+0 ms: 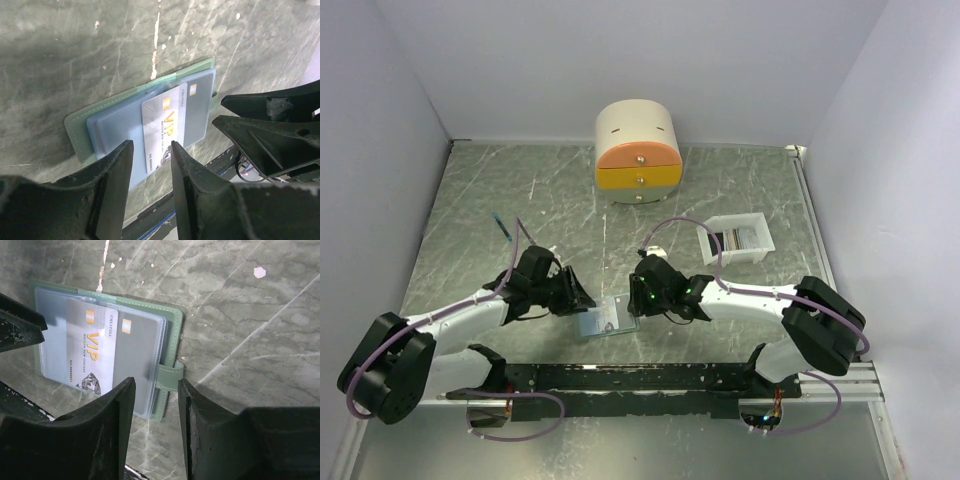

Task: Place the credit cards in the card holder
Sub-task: Insert the credit card into the card holder.

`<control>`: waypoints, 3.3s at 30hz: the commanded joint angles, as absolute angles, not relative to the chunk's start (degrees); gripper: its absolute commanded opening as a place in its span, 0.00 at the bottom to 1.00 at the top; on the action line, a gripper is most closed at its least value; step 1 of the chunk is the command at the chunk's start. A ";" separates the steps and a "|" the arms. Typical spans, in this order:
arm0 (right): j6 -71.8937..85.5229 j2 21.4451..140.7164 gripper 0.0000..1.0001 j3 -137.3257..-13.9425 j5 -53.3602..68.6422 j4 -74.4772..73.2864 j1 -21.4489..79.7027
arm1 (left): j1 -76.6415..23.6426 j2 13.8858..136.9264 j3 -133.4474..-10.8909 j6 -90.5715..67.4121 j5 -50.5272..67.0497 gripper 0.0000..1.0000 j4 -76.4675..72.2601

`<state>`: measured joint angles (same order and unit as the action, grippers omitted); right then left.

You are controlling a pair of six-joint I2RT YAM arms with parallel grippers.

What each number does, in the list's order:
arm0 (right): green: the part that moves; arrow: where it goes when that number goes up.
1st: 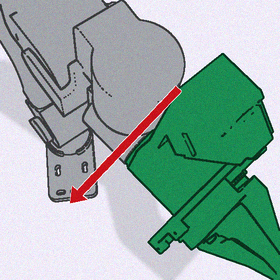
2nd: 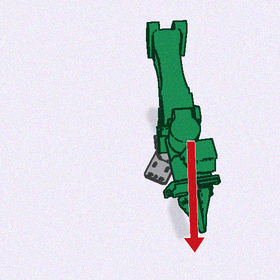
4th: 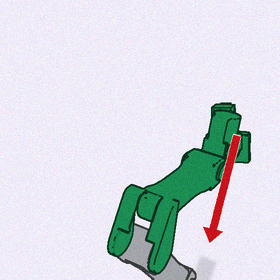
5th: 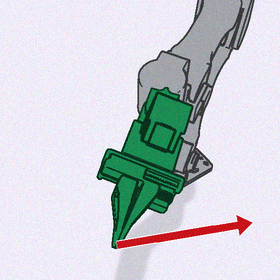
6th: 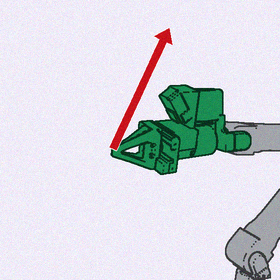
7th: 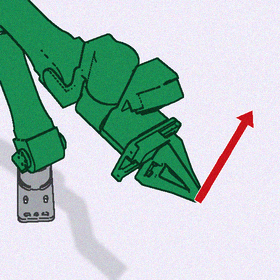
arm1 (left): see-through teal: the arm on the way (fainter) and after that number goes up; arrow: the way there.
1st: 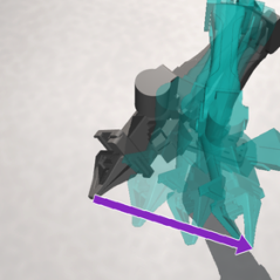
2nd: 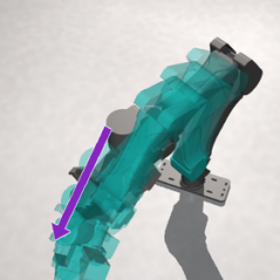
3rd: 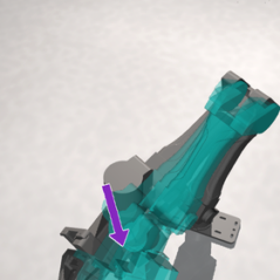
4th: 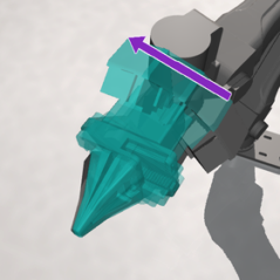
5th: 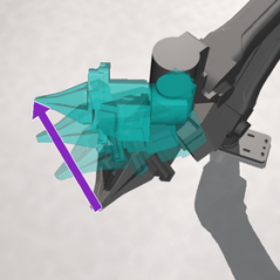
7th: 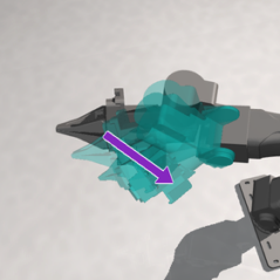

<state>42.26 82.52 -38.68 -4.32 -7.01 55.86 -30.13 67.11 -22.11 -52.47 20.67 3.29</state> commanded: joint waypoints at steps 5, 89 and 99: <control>41.90 82.21 0.40 -39.05 -4.31 -5.28 55.58 | -31.65 67.93 -21.37 -53.86 23.70 0.55 -1.73; 28.37 75.42 0.50 -50.49 -18.17 -21.03 51.36 | -40.79 57.00 -36.57 -46.86 7.49 0.95 16.81; 18.91 81.31 0.49 -63.59 -27.16 -32.32 34.18 | -40.82 55.27 -46.49 -34.49 8.15 1.00 31.45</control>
<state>24.23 79.57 -59.88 -20.71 -25.36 38.72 -40.42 56.03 -41.56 -41.95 9.17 22.52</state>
